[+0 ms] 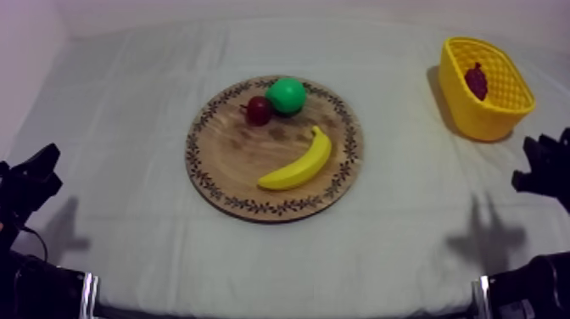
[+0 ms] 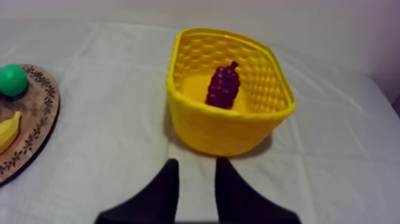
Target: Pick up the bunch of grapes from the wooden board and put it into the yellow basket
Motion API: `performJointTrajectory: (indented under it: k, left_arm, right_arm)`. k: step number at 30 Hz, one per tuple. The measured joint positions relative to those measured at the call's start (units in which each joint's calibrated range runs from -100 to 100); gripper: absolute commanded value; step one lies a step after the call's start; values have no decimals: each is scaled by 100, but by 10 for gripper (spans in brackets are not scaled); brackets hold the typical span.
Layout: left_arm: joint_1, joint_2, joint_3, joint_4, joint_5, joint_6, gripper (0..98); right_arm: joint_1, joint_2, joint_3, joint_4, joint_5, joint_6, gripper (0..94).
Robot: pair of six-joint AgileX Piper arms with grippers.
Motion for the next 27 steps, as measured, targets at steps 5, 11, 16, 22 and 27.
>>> performJointTrajectory:
  k: [5, 11, 16, 22, 27]
  left_arm:
    - [0, 0, 0, 0, 0, 0, 1]
    - [0, 0, 0, 0, 0, 0, 1]
    - [0, 0, 0, 0, 0, 0, 1]
    - [0, 0, 0, 0, 0, 0, 1]
    - [0, 0, 0, 0, 0, 0, 1]
  right_arm:
    - [-88, -588, 362, -51, 180, -13, 75]
    - [-151, -846, 451, -146, 200, -77, 11]
    - [-161, -861, 460, -192, 328, -318, 4]
    - [-161, -861, 466, -197, 365, -792, 3]
    - [-158, -861, 474, -197, 505, -1069, 5]
